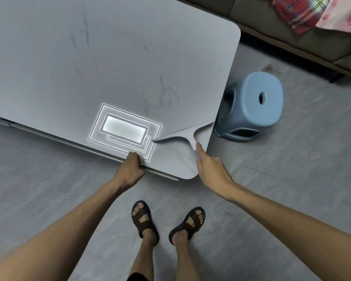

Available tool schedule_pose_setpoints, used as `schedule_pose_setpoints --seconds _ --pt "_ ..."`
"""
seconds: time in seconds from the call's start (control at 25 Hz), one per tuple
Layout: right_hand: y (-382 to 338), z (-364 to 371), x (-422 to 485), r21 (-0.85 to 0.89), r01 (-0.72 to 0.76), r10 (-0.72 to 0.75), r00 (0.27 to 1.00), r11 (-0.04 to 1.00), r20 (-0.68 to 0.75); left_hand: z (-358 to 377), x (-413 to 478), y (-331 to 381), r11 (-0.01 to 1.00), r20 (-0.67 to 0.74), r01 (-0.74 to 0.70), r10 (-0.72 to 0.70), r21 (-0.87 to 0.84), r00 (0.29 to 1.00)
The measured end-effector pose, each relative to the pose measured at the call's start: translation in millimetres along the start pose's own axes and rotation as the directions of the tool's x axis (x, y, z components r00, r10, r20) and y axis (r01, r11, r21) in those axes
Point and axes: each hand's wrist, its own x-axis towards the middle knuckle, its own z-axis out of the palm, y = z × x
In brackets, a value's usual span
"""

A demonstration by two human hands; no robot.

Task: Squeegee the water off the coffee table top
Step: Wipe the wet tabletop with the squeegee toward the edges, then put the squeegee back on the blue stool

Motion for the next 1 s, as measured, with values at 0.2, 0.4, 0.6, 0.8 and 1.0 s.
schedule_pose_setpoints --seconds 0.2,0.4,0.6,0.8,1.0 --pt "67.0 -10.8 -37.9 -0.231 0.1 -0.097 0.995 0.968 0.023 2.8 1.4 10.1 0.999 0.066 -0.02 0.017 0.051 0.998" --pt "111.0 -38.3 -62.3 -0.183 -0.051 0.061 0.997 0.982 0.05 3.2 0.6 28.8 0.996 0.153 -0.011 -0.002 0.086 0.988" --pt "116.3 -89.3 -48.4 -0.153 -0.146 0.137 0.988 0.977 -0.071 0.3 0.4 76.5 1.0 0.119 0.004 -0.004 0.0 0.993" --pt "146.2 -126.3 -4.5 0.656 -0.415 0.437 0.888 0.63 0.142 28.6 7.9 169.0 0.964 0.128 -0.013 0.049 -0.267 0.991" --pt "231.2 -173.2 87.1 0.764 -0.486 0.25 0.874 0.425 0.417 140.5 49.5 318.2 0.836 0.212 0.106 0.013 -0.538 0.977"
